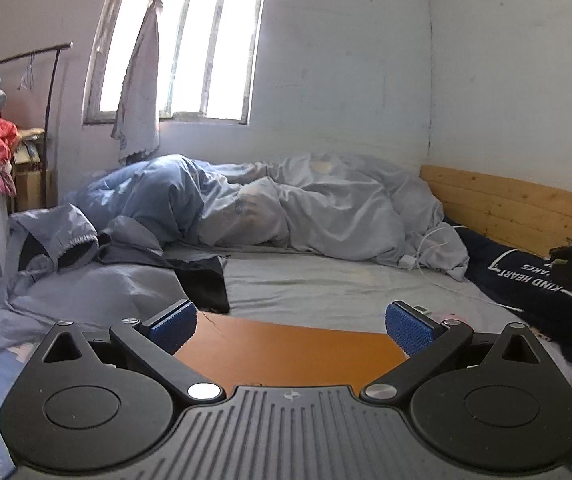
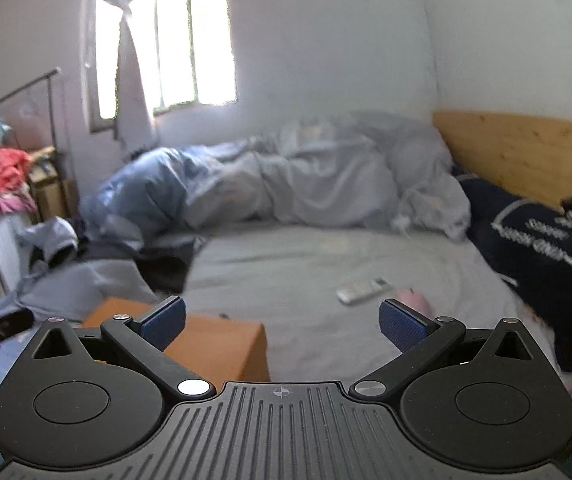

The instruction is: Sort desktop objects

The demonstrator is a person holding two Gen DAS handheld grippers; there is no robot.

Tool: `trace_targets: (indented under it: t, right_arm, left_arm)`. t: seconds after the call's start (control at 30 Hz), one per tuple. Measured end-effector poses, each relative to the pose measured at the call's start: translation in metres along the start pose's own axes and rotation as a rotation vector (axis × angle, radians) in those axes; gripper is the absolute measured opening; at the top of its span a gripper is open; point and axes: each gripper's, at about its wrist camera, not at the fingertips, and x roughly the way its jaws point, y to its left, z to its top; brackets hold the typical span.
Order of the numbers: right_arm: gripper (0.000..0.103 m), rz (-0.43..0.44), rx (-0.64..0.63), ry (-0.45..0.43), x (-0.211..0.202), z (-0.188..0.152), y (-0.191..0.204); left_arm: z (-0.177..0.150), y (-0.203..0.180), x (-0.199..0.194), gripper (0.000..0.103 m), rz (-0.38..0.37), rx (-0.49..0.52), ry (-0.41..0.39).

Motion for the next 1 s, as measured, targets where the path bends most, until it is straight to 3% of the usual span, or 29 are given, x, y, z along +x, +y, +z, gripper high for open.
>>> trace_targets:
  t: [0.23,1.0]
  right_arm:
    - [0.103,-0.011,-0.006,0.029,0.008,-0.011,0.004]
    - [0.103,0.006,0.016,0.047,0.013,-0.016,0.012]
  left_arm:
    - [-0.007,0.001,-0.004,0.103,-0.025,-0.017,-0.006]
    - [-0.014,-0.002,-0.008,0.103,-0.005,0.001,-0.001]
